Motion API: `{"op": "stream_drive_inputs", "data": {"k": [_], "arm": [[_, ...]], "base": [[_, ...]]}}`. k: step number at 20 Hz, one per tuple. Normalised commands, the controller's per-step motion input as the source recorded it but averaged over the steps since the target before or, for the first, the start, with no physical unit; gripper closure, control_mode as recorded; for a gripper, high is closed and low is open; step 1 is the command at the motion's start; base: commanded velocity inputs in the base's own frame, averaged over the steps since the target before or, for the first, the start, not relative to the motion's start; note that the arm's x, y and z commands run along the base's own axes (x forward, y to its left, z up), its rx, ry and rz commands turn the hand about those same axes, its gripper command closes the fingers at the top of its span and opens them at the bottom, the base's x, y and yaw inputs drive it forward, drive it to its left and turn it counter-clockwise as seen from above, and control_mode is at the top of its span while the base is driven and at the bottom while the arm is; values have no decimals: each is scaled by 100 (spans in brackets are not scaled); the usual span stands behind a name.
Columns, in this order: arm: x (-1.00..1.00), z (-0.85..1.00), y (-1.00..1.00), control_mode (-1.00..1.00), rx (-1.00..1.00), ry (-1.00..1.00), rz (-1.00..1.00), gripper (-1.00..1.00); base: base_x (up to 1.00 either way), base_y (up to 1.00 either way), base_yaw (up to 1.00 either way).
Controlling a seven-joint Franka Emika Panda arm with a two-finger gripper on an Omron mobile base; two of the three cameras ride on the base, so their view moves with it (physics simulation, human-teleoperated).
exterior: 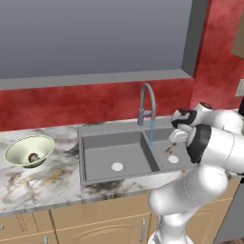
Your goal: Pick the mushrooms from the sink and place them in one bowl. Place the pear in the other bowl. Then turn off the sink faucet.
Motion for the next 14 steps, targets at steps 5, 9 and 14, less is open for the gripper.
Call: {"op": "stream_drive_inputs", "data": {"k": [5, 9, 14], "arm": [[41, -23, -8, -100, 0, 0, -5, -100], [30, -26, -12, -100, 0, 1, -4, -100], [26, -28, -17, -100, 0, 2, -1, -100]], "base": [[0, 0, 0], [0, 0, 0], [0, 0, 0]]}}
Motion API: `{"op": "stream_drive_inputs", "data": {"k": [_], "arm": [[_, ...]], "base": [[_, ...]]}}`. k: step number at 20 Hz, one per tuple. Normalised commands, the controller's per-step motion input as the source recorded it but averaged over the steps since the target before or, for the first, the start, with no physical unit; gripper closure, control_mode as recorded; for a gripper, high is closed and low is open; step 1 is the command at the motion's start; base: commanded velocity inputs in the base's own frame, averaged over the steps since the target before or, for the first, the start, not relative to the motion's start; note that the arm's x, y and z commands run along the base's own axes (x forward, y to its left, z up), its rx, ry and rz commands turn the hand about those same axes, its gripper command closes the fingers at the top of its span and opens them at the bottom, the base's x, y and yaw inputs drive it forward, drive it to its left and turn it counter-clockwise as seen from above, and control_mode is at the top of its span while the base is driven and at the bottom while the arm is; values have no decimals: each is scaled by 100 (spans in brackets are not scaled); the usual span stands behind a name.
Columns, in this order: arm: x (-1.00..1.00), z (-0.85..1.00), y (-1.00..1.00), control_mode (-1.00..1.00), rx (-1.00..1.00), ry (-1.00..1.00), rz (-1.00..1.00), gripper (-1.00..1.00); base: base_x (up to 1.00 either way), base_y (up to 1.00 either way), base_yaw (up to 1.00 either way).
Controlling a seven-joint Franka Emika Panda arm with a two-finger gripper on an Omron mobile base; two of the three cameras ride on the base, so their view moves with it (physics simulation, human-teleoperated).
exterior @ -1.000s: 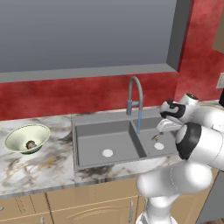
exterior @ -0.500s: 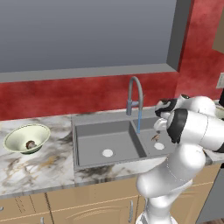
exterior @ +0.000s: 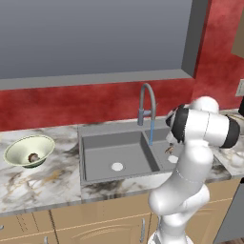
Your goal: Pick the mushrooms from the sink and place them in one bowl. Place the pear in the other bowl. Then turn off the sink faucet.
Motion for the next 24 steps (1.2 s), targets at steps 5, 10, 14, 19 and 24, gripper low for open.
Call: {"op": "stream_drive_inputs", "data": {"k": [5, 10, 14, 19, 24], "arm": [[40, -27, -14, -100, 0, 6, 0, -100], [43, -21, -4, -100, 0, 4, 0, -100], [33, -26, -1, -100, 0, 1, 0, -100], [24, -34, 0, -100, 0, 0, -2, -100], [8, -38, 0, -100, 0, 2, -3, -100]], "base": [[0, 0, 0], [0, 0, 0], [0, 0, 0], [0, 0, 0], [0, 0, 0]]}}
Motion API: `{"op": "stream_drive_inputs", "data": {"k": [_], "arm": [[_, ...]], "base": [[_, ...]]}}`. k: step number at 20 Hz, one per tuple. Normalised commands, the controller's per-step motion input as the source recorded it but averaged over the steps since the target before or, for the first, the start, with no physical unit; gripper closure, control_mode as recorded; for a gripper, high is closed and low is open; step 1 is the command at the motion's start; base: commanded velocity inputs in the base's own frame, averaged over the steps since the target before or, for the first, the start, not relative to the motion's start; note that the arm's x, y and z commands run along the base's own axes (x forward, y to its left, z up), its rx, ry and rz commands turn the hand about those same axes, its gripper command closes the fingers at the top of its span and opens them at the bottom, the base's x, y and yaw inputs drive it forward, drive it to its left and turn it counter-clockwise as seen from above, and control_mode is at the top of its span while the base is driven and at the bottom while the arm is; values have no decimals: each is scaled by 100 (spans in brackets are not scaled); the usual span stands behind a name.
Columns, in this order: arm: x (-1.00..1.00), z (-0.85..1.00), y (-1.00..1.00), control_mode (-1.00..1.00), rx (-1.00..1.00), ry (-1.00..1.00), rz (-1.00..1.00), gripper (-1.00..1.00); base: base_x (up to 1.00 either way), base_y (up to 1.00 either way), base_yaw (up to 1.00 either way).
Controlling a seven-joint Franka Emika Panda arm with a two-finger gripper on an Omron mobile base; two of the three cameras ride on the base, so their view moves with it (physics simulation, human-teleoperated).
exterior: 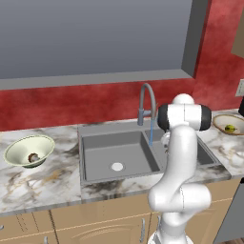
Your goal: Pick the mushrooms from the sink and place them in one bowl. Place the pear in the other bowl. Then turn off the sink faucet.
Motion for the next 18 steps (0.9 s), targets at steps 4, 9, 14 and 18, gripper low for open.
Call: {"op": "stream_drive_inputs", "data": {"k": [4, 9, 14, 18], "arm": [[0, -24, 0, -100, 0, 3, -5, -100], [0, -18, 12, -100, 0, 9, -8, -100], [0, -14, 13, -100, 0, 8, -9, -100], [9, -20, 9, -100, 0, 3, -6, -100]], "base": [[0, 0, 0], [0, 0, 0], [0, 0, 0], [0, 0, 0]]}}
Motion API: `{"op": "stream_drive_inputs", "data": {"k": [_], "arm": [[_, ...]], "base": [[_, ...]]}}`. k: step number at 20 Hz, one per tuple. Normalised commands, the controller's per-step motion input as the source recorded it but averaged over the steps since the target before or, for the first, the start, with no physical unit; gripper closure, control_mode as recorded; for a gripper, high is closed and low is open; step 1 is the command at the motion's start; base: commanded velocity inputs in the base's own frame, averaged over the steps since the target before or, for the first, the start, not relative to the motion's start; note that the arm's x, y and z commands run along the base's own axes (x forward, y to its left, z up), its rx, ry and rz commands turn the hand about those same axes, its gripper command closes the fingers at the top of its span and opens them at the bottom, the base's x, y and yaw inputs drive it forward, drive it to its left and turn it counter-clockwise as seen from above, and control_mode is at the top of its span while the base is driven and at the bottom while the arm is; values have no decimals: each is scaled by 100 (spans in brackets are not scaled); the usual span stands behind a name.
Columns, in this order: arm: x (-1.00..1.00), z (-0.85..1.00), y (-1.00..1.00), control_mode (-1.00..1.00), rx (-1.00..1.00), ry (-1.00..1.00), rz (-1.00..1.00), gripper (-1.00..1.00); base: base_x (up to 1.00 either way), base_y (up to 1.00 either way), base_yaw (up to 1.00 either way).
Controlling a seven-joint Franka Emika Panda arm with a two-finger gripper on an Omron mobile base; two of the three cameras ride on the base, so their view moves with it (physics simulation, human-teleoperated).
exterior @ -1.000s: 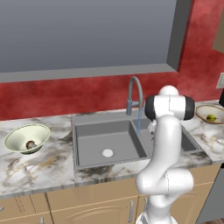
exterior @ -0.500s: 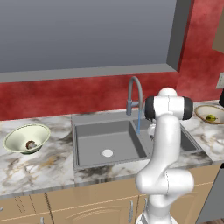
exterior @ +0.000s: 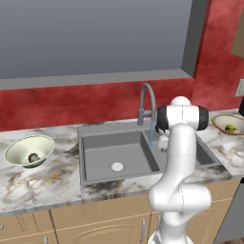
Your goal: Pick the mushrooms from the sink and place them in one bowl. Place the pear in the other bowl. Then turn off the sink faucet.
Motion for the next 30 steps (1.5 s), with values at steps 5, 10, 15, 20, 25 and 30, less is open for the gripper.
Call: {"op": "stream_drive_inputs", "data": {"k": [5, 10, 15, 20, 25, 30], "arm": [[15, -21, 0, -100, 0, 0, 0, -100], [6, -29, 1, -100, 0, -4, 0, 100], [-7, -25, 8, -100, 0, 0, 0, 100], [-47, -2, 10, -100, 0, -3, 0, 100], [-17, 66, 0, -100, 4, -7, 0, 100], [-18, 99, 0, -100, 5, -10, 0, 100]], "base": [[0, 0, 0], [0, 0, 0], [0, 0, 0], [0, 0, 0], [0, 0, 0], [0, 0, 0]]}}
